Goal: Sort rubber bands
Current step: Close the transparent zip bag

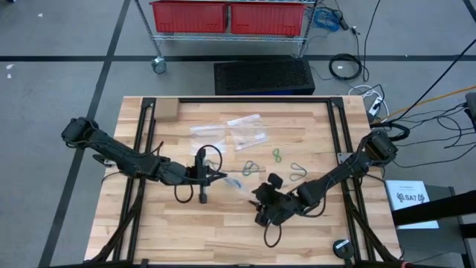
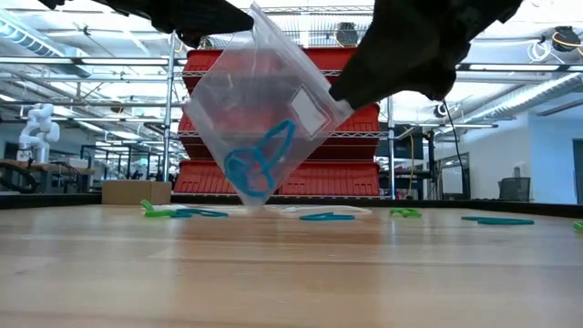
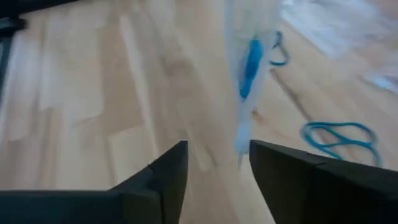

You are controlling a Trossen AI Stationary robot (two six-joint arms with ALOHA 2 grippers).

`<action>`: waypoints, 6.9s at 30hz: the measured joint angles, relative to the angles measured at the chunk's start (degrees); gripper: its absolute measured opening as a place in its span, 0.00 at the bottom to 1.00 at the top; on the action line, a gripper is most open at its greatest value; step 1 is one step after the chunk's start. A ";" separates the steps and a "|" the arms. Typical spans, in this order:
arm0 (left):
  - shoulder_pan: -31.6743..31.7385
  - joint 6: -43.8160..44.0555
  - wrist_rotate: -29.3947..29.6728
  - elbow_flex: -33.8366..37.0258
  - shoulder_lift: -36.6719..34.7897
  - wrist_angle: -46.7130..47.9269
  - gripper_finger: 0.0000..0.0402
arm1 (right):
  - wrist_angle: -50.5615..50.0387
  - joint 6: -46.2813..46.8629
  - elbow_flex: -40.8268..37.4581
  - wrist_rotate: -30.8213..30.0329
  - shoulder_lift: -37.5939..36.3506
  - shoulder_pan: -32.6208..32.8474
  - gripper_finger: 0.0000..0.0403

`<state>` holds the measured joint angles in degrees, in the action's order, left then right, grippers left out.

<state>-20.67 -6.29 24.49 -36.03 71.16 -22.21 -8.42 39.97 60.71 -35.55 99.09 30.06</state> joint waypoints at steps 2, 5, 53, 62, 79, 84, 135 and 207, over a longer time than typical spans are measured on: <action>0.00 -0.01 0.00 0.00 0.00 0.01 0.00 | 0.65 -0.22 0.00 1.26 0.00 0.00 0.43; 0.00 -0.01 0.00 0.00 0.00 0.01 0.00 | 0.17 -0.69 0.02 1.27 0.00 0.00 0.43; 0.57 2.34 1.14 0.00 -5.94 12.87 0.36 | -13.76 0.91 0.07 -4.18 -8.58 1.92 0.00; 1.99 -0.36 -5.44 -2.92 -14.08 12.60 0.45 | -16.29 -0.39 0.72 4.45 -11.93 -0.22 0.00; 5.76 -1.78 -12.48 -19.74 9.39 19.13 0.45 | -13.60 -14.05 1.77 11.57 -10.93 -9.11 0.00; 6.53 -4.79 -12.96 -24.12 13.71 23.23 0.45 | -12.74 -16.03 1.77 11.81 -10.93 -9.11 0.00; 10.02 -1.63 -18.05 -29.66 23.23 25.52 0.06 | -11.60 -18.19 1.81 11.47 -10.91 -9.14 0.00; 8.60 -1.06 -17.38 -29.53 23.21 31.91 0.05 | -11.01 -12.00 1.79 11.49 -8.76 -8.90 0.02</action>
<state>-12.07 -7.35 7.11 -65.56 94.37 9.70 -19.42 27.98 62.50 -24.06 90.32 21.17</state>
